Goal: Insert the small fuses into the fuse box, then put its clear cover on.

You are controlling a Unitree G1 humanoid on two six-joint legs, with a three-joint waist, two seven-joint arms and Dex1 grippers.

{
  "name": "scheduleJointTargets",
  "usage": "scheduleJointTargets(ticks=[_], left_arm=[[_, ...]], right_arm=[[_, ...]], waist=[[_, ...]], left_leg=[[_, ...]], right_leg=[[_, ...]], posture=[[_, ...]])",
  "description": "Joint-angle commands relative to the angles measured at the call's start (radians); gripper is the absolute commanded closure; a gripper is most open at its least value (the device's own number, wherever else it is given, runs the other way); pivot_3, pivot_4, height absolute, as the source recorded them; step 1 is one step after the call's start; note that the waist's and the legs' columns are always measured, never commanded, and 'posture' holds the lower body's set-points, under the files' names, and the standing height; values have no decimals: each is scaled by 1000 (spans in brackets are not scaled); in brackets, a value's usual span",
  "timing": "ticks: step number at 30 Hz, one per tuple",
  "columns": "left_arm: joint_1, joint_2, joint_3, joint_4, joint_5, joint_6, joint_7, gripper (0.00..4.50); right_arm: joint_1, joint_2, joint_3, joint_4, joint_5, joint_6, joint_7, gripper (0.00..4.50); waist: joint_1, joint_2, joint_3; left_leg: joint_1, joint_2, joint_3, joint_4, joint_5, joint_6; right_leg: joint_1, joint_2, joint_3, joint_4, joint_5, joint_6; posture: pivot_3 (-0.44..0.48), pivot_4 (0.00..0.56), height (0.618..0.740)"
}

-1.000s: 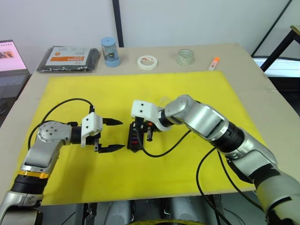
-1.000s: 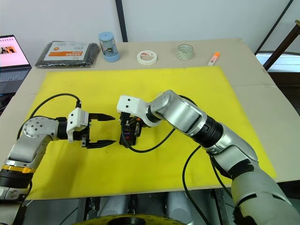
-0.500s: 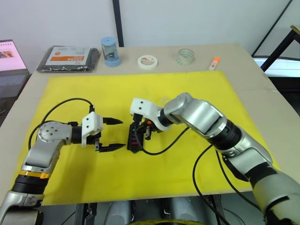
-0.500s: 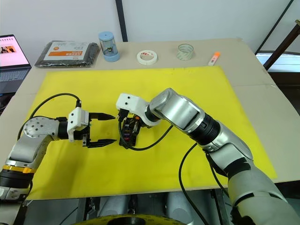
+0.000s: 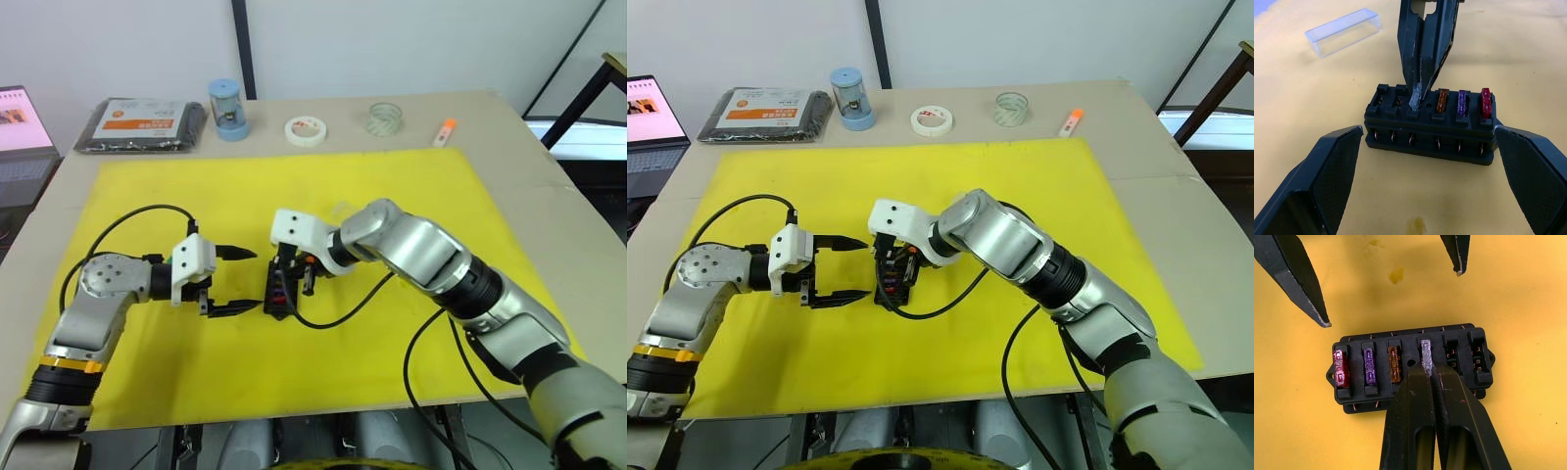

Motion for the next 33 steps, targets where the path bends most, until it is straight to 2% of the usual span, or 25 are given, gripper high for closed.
scheduleJointTargets(ticks=[1,8,9,11,33], left_arm=[[-11,-4,3,-20,-2,-14,7,8],[-16,-8,1,-15,1,-17,6,8],[-17,-9,1,-15,2,-15,6,0],[-18,-11,1,-13,5,-15,5,0],[-13,-9,5,-10,8,-16,6,0]], right_arm=[[20,-2,49,11,2,19,14,4500],[0,5,25,13,-1,15,16,4500],[-3,7,20,11,-1,15,14,4004],[-8,11,10,9,1,16,11,3502],[-71,-5,-92,-30,39,25,30,3502]], waist=[[0,0,0],[1,0,0],[1,0,0],[2,0,0],[4,0,0]], left_leg=[[0,0,0,0,0,0],[0,0,0,0,0,0],[0,0,0,0,0,0],[-1,0,0,0,0,0],[-3,0,0,0,0,-1]], right_leg=[[0,0,0,0,0,0],[0,0,0,0,0,0],[0,0,0,0,0,0],[-1,0,0,0,0,0],[-2,0,0,0,0,0]], posture=[[0,150,740],[0,150,740],[0,150,740],[0,150,740],[0,150,740]])
